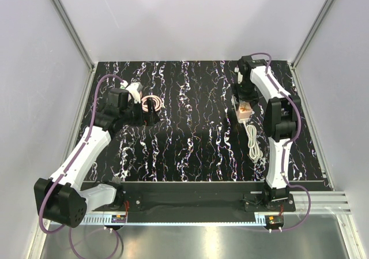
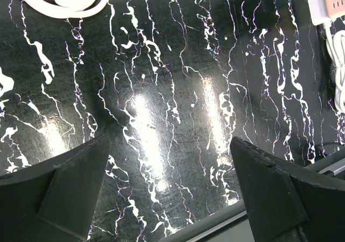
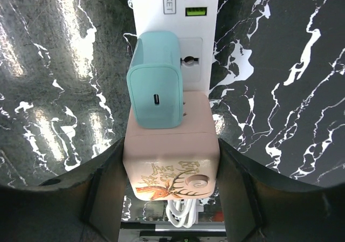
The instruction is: Insert the plug
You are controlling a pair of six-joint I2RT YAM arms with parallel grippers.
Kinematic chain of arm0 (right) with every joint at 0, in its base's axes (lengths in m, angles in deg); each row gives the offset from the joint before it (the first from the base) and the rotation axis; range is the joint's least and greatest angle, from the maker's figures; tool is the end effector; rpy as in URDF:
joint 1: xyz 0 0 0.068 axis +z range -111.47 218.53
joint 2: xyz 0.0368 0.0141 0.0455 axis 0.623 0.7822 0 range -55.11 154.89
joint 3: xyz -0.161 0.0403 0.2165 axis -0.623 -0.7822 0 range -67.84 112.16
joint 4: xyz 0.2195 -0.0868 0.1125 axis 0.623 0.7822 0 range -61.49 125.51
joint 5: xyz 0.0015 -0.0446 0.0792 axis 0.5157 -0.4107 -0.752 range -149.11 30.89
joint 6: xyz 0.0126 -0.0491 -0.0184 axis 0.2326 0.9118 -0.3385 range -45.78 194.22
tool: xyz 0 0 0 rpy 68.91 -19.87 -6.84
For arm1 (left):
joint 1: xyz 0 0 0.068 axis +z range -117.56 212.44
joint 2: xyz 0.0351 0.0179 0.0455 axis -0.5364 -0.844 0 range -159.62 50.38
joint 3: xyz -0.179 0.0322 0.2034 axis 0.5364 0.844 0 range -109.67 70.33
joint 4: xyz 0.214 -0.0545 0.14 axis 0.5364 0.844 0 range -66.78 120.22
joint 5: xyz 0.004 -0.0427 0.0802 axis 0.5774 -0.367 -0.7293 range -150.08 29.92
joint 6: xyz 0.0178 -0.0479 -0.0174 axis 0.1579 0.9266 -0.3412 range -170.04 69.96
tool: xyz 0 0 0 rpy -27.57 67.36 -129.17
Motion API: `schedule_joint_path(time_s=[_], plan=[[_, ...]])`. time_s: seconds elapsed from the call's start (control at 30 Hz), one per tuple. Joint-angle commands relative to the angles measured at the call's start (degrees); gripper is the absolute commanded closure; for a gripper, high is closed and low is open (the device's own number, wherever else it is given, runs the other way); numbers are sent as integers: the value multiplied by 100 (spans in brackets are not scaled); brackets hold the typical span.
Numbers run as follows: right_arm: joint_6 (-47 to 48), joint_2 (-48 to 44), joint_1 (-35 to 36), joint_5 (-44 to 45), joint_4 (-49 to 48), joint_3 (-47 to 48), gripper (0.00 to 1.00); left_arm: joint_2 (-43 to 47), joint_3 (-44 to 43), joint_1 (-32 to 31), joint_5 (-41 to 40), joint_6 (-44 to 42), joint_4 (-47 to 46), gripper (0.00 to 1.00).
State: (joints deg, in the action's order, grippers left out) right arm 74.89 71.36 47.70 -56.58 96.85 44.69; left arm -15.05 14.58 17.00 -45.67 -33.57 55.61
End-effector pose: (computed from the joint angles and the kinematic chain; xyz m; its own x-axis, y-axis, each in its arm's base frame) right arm 0.4384 0.0692 0.2164 -0.9764 -0.1693 -0.1338 -0.1646 0.9853 -0.0453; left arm 0.2313 -0.0731 0.2988 -0.7430 -0.0797 -0.6646 0.2349 0.8987 -0.3704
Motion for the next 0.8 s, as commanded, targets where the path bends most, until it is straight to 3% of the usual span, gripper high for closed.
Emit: schedule_joint_path(time_s=[0.0,0.43,0.5,0.53,0.77], plan=[[-32,308,190,733,155,-582,100,4,-59,41,158,-65,-294,1],[-190,-132,15,178,-602,-1735,98,-49,-68,50,264,-39,-294,1],[-155,-184,-3,117,-593,-1647,86,-49,-68,50,264,-39,-294,1],[-128,-219,-3,64,-611,-1612,74,-49,-68,50,255,-47,-302,1],[-198,-404,-3,-68,-313,-927,50,-14,-59,50,342,-82,-311,1]])
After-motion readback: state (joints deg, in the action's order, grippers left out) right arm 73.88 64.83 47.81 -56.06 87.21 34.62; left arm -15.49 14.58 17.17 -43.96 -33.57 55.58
